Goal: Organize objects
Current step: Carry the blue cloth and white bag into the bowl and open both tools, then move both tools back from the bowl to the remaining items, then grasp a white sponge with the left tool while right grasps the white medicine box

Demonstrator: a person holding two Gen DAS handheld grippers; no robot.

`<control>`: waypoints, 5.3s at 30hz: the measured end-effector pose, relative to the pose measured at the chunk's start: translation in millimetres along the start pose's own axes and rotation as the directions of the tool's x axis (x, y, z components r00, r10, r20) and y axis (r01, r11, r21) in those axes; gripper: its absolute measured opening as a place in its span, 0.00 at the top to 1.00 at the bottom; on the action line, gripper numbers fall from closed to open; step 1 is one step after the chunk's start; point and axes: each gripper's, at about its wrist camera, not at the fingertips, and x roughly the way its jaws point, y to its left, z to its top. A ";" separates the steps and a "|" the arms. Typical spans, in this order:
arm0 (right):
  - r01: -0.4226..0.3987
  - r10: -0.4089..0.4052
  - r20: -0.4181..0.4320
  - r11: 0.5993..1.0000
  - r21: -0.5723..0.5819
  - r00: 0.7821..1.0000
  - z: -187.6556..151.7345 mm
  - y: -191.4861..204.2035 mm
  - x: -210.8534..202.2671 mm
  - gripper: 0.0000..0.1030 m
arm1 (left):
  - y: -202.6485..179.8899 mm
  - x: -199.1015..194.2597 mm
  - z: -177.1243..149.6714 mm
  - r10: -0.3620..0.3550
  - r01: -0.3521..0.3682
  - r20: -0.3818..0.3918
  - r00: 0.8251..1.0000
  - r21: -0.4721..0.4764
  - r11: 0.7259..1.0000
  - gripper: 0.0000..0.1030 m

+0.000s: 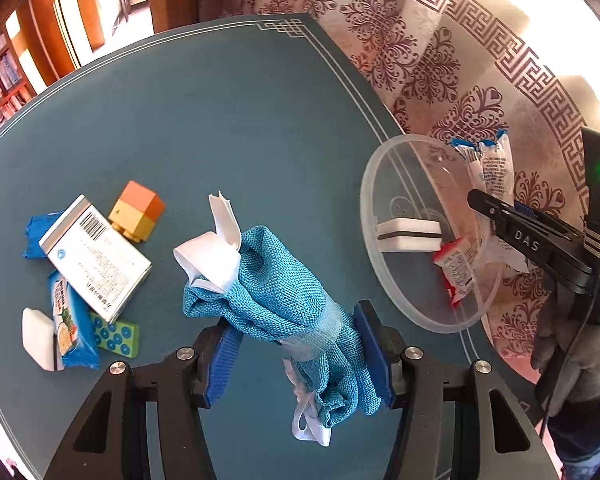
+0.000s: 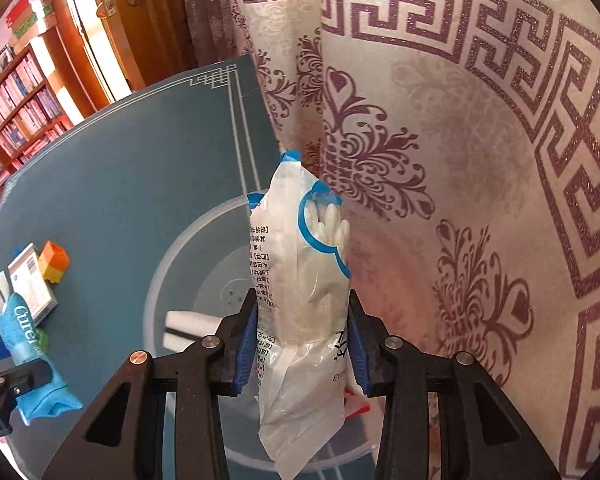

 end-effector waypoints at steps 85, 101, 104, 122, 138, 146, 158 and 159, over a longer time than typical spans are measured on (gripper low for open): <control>-0.232 0.241 0.039 0.959 -0.160 0.970 -85.9 -28.1 -22.3 0.45 | -88.5 56.0 66.4 0.271 -0.262 -0.146 0.951 0.075 0.962 0.30; -0.226 0.234 0.024 0.959 -0.174 0.972 -90.8 -15.2 -36.7 0.45 | -41.4 29.8 18.8 0.287 -0.293 -0.130 0.949 -0.035 0.955 0.30; -0.222 0.229 0.024 0.960 -0.169 0.973 -89.2 -11.1 -39.7 0.45 | -28.8 24.0 6.7 0.283 -0.293 -0.127 0.951 -0.063 0.954 0.30; -0.280 0.284 -0.020 0.928 -0.246 0.959 -84.7 67.8 -70.5 0.45 | 87.3 -9.7 -56.9 0.279 -0.285 -0.060 0.958 -0.236 0.929 0.28; -0.375 0.352 -0.142 0.904 -0.204 0.925 -71.0 126.6 -61.9 0.45 | 179.7 -21.9 -98.5 0.239 -0.228 -0.027 0.971 -0.415 0.881 0.28; -0.400 0.362 -0.179 0.869 -0.291 0.915 -66.5 187.4 -47.8 0.45 | 209.4 -25.0 -108.5 0.201 -0.176 0.003 0.980 -0.468 0.866 0.28; -0.467 0.425 -0.197 0.833 -0.298 0.884 -39.7 257.5 -15.9 0.29 | 219.4 -10.0 -68.9 0.186 -0.150 0.065 0.980 -0.360 0.921 0.28; -0.478 0.436 -0.202 0.832 -0.282 0.877 -35.4 260.3 -12.3 0.29 | 219.8 -8.2 -66.4 0.187 -0.153 0.064 0.980 -0.355 0.922 0.28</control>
